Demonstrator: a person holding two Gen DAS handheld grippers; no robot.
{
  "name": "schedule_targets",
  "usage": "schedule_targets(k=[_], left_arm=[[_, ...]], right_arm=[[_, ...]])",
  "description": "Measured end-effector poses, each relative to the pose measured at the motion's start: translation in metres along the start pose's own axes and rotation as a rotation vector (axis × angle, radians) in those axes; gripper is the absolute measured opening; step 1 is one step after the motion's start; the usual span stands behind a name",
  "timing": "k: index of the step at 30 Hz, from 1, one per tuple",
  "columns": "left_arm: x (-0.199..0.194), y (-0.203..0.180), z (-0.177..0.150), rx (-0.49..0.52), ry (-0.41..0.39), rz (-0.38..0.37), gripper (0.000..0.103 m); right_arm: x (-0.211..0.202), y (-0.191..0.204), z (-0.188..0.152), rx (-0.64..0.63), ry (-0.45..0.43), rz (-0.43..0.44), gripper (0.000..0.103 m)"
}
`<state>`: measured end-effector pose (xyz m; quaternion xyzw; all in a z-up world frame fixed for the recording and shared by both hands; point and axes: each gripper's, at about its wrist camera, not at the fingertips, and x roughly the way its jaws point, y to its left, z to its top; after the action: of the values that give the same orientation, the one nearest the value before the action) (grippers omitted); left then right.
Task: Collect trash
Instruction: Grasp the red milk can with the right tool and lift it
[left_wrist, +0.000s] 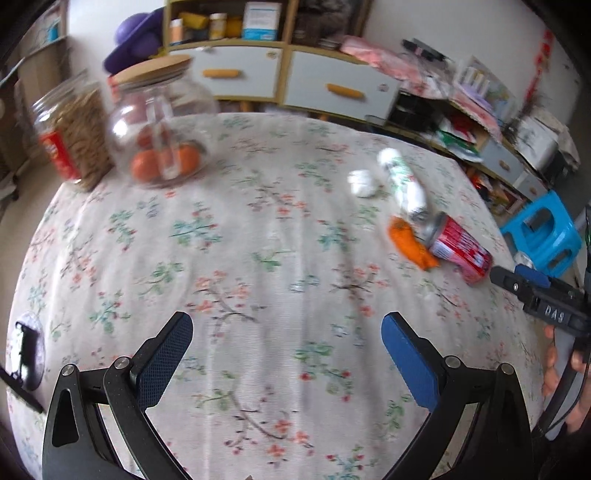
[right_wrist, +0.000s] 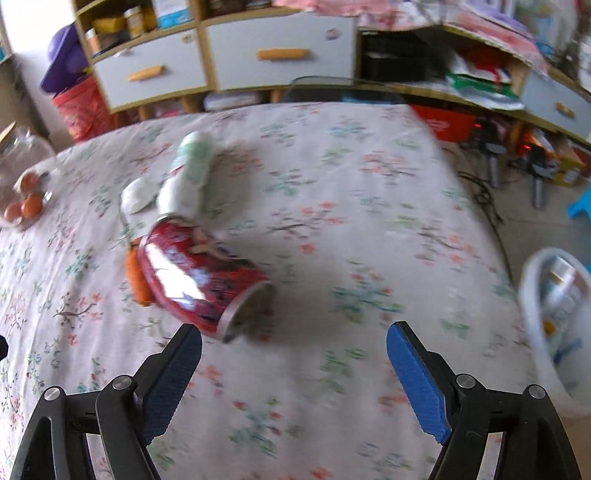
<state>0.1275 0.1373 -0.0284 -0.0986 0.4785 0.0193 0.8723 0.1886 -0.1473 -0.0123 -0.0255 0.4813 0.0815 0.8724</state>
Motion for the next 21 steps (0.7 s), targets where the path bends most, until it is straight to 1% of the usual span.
schedule_targets(k=[3,8,11,15,19,20,21], left_arm=[[0.002,0.009,0.006,-0.042,0.006,-0.005,0.103],[0.002,0.016,0.012,-0.069,0.007,-0.011,0.103],[-0.003,0.020,0.016,-0.073,-0.008,-0.022,0.103],[-0.008,0.029,0.021,-0.076,-0.032,-0.008,0.103],[-0.012,0.040,0.023,-0.107,-0.040,-0.008,0.103],[-0.013,0.042,0.022,-0.114,-0.043,-0.008,0.103],[-0.013,0.043,0.022,-0.117,-0.044,-0.007,0.103]], right_arm=[[0.013,0.016,0.007,-0.055,0.002,0.014,0.086],[0.019,0.034,0.007,-0.163,-0.027,-0.026,0.086],[0.021,0.040,0.009,-0.200,-0.026,-0.032,0.086],[0.027,0.044,0.015,-0.238,-0.017,-0.077,0.086],[0.030,0.054,0.018,-0.302,-0.028,-0.105,0.085],[0.030,0.057,0.019,-0.320,-0.033,-0.115,0.084],[0.030,0.059,0.019,-0.333,-0.041,-0.117,0.081]])
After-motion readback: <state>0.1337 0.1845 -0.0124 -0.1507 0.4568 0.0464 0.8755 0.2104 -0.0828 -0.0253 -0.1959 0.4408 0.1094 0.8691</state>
